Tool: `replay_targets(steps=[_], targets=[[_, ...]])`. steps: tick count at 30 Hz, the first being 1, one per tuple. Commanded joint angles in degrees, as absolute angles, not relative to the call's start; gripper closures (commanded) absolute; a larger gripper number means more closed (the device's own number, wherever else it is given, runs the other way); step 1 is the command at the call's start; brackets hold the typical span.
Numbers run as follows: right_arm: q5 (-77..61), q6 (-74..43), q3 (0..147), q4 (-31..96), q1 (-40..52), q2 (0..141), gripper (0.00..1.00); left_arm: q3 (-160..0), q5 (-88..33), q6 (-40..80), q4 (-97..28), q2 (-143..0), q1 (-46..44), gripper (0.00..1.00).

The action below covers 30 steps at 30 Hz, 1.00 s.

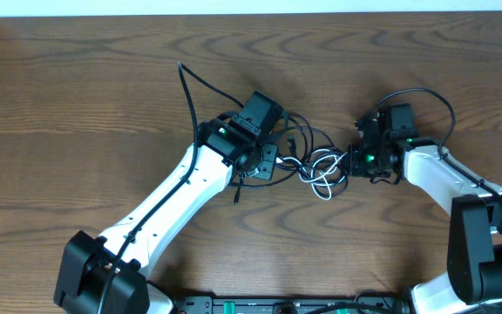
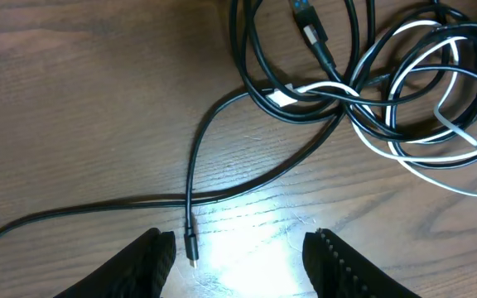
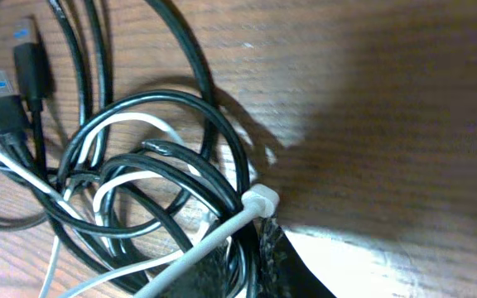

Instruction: Untangle cables

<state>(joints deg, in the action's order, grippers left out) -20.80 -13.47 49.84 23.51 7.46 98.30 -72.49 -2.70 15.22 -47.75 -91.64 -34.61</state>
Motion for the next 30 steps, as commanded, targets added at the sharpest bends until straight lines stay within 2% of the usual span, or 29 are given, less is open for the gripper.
replay_targets(steps=[1, 8, 11, 18, 23, 25, 30], targets=[[-18.24, -18.85, 47.97, 23.2, 8.25, 98.7, 0.91, -72.05, -2.63, 15.77, -47.97, -92.12, -34.48, 0.44], [-15.44, -22.72, 45.54, 20.29, 9.21, 98.7, 0.94, -72.05, -2.9, 15.75, -47.97, -92.12, -34.48, 0.44], [-16.21, -24.32, 45.54, 19.75, 9.21, 98.7, 0.99, -72.05, -8.4, 15.75, -47.94, -92.12, -34.48, 0.44], [-16.84, -27.62, 45.54, 19.94, 9.56, 98.7, 0.99, -71.96, -19.46, 15.75, -47.42, -92.73, -35.33, 0.44], [-16.82, -27.62, 45.54, 19.92, 9.54, 98.7, 0.99, -71.53, -19.49, 15.18, -45.39, -95.44, -40.36, 0.38], [-16.82, -27.62, 45.54, 19.92, 9.52, 98.7, 0.99, -71.46, -18.63, 10.81, -42.87, -97.19, -43.97, 0.37], [-16.56, -29.45, 45.54, 20.32, 9.23, 98.7, 0.99, -71.46, -4.34, 5.61, -40.27, -98.52, -50.24, 0.36]])
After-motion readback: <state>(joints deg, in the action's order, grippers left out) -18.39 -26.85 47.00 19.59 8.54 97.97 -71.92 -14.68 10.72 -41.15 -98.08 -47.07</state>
